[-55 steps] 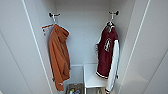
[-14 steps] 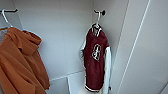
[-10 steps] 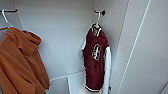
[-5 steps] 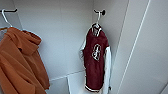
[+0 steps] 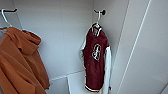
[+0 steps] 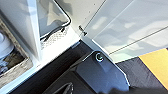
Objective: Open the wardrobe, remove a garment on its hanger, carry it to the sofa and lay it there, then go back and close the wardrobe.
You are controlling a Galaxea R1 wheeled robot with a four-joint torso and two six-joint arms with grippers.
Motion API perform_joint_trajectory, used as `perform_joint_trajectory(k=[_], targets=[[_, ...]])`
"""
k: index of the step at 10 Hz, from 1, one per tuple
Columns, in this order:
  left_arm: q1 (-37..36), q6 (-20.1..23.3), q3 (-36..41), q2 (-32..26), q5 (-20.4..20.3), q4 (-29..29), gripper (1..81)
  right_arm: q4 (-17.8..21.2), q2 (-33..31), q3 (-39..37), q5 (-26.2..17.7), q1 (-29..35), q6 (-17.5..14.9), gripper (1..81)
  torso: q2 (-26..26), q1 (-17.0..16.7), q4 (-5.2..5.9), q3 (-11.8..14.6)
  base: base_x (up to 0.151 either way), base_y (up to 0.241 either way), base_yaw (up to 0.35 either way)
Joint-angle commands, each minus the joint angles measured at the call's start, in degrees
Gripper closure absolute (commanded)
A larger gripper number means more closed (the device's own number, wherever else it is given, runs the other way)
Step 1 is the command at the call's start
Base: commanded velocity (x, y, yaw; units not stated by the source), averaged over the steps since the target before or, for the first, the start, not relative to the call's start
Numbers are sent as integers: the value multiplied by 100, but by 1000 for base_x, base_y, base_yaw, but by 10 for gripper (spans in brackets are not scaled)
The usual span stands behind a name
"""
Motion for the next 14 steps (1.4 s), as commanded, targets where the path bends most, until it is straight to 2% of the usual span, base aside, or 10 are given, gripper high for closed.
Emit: perform_joint_trajectory(k=[1,4,7,10,14], targets=[[-1171,-38,639,-311,737,-208,10,-56,22,6,-308,199,-19,10,0,0,0,0,0,0,0],[-1883,-47,1042,-433,1290,-507,10,-48,48,23,-325,208,-19,10,2,5,0,-2,0,0,0],[-2340,-187,1639,-943,1422,-770,10,-48,48,-12,-334,208,-10,10,4,6,0,-5,0,0,0],[-2561,-442,2527,-1585,1431,-771,10,-48,48,-12,-343,208,-10,10,4,6,0,-7,0,0,0],[-3034,-811,3276,-1999,1440,-753,10,-48,48,-12,-343,191,-10,10,6,9,0,-11,0,0,0]])
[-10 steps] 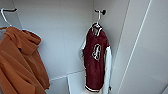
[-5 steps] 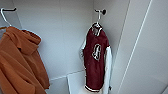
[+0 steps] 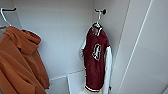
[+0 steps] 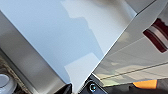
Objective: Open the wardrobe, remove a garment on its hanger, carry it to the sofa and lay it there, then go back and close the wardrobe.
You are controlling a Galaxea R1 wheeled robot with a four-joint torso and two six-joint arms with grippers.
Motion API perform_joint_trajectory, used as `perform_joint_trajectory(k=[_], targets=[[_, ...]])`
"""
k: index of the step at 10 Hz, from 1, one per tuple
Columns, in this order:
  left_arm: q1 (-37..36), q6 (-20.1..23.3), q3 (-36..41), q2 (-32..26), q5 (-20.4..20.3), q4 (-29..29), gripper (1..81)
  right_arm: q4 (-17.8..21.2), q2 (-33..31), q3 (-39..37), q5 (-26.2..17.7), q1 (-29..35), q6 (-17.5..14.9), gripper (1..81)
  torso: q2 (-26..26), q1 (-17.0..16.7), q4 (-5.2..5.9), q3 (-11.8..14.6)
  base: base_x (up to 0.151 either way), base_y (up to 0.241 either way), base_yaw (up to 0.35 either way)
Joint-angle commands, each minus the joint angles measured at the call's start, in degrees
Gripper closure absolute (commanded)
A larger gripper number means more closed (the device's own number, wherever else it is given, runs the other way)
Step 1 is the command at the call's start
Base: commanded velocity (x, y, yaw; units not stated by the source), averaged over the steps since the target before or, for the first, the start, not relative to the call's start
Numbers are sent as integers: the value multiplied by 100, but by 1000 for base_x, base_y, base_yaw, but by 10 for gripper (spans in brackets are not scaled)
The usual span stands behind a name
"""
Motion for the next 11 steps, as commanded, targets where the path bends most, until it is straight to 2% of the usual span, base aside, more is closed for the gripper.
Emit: perform_joint_trajectory(k=[1,5,7,10,11], targets=[[-1311,-341,431,-223,98,-112,10,-48,33,4,-299,175,-4,10,0,0,0,0,0,0,0],[-2304,-999,431,-91,405,-121,10,-48,50,22,-317,193,-4,10,2,2,0,-2,0,0,0],[-2910,-1517,273,154,441,-103,10,-48,51,22,-317,193,-4,10,2,2,0,-2,0,0,0],[-3965,-2071,-201,717,906,-121,10,-48,59,-4,-317,201,-4,10,5,5,0,-5,0,0,0],[-4255,-2265,-298,858,951,-129,10,-48,59,-4,-317,201,-4,10,7,5,0,-5,0,0,0]])
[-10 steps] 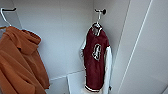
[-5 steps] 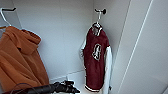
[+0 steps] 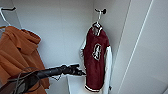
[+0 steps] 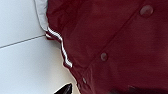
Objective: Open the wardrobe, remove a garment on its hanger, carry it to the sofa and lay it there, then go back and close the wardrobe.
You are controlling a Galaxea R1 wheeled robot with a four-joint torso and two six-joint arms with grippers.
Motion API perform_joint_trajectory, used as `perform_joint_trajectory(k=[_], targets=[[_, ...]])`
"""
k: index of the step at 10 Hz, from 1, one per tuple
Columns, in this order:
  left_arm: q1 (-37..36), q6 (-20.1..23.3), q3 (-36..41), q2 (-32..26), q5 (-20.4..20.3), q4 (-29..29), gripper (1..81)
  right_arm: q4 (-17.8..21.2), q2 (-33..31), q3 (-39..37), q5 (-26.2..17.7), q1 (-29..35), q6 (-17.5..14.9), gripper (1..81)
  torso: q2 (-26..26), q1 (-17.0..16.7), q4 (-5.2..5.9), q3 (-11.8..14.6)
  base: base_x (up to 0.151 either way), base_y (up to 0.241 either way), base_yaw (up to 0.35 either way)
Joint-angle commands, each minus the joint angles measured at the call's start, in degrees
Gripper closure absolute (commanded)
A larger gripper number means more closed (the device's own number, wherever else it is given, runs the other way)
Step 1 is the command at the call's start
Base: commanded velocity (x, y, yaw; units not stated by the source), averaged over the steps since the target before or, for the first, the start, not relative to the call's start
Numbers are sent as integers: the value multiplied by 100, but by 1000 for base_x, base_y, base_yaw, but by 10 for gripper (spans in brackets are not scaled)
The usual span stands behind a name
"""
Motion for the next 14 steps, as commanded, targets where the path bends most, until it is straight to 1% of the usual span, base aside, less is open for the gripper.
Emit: perform_joint_trajectory(k=[1,2,3,4,5,6,7,8,10,11,12,14], targets=[[-1745,-815,-369,349,353,-95,10,-45,26,-10,-309,209,-6,10,0,0,0,0,0,0,0],[-2000,-1122,-369,376,335,-164,10,-45,26,-10,-309,200,2,10,2,2,0,0,0,0,0],[-2255,-1308,-378,420,335,-270,10,-45,26,-10,-309,201,2,10,2,2,0,0,0,0,0],[-2492,-1623,-396,403,283,-506,10,-45,26,-10,-327,200,2,10,2,2,0,0,0,0,0],[-2686,-1914,-387,376,116,-665,10,-45,26,-18,-327,201,2,10,2,5,0,-2,0,0,0],[-2870,-2107,-378,403,-7,-840,10,-45,35,-18,-327,200,2,10,4,5,0,-2,0,0,0],[-3055,-2248,-396,403,-138,-1139,10,-45,44,-18,-327,183,2,10,4,5,0,-2,0,0,0],[-3257,-2267,-387,376,-324,-1465,10,-36,44,-18,-327,174,11,10,4,6,0,-2,0,0,0],[-3688,-2319,-457,420,-359,-1940,10,-28,61,-18,-327,165,11,10,4,6,0,-5,0,0,0],[-3907,-2380,-553,446,-429,-2151,10,-28,79,-18,-327,173,11,10,4,9,0,-5,0,0,0],[-4066,-2381,-606,446,-587,-2422,10,-28,113,-18,-327,183,11,10,4,9,0,-5,0,0,0],[-4294,-2381,-650,517,-781,-2564,10,-36,167,-19,-327,174,3,10,4,9,0,-5,0,0,0]])
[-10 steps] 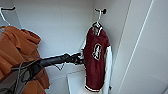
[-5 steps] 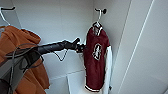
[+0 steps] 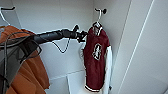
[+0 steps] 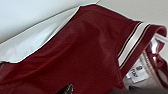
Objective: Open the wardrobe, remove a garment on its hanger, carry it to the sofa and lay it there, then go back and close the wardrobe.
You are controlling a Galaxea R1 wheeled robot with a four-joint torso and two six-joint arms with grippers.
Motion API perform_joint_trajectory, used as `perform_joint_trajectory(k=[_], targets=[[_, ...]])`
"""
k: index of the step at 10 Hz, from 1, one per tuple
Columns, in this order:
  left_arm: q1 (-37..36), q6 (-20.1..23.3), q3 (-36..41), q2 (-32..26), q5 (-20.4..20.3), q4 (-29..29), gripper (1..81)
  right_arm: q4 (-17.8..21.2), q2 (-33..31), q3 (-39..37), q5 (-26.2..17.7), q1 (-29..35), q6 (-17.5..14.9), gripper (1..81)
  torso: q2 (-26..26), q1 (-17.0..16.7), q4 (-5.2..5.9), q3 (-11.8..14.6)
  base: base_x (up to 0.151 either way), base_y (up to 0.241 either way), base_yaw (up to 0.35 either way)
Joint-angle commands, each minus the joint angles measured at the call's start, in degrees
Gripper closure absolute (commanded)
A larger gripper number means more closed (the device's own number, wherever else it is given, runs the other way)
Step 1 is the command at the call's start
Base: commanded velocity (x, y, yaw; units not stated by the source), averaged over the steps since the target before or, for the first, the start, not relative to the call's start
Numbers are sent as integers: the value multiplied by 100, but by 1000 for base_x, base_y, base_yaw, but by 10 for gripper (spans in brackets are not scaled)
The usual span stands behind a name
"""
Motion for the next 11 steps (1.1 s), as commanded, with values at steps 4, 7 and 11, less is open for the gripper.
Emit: perform_joint_trajectory(k=[4,7,11], targets=[[-1554,-35,-55,281,-452,-383,10,-41,95,15,-312,143,-6,10,2,2,0,0,0,0,0],[-1660,-27,-55,466,-760,-375,10,-15,95,24,-304,116,2,10,2,2,0,0,0,0,0],[-1704,-18,-55,633,-804,-357,10,-6,69,59,-225,99,3,10,2,2,-252,152,0,0,0]])
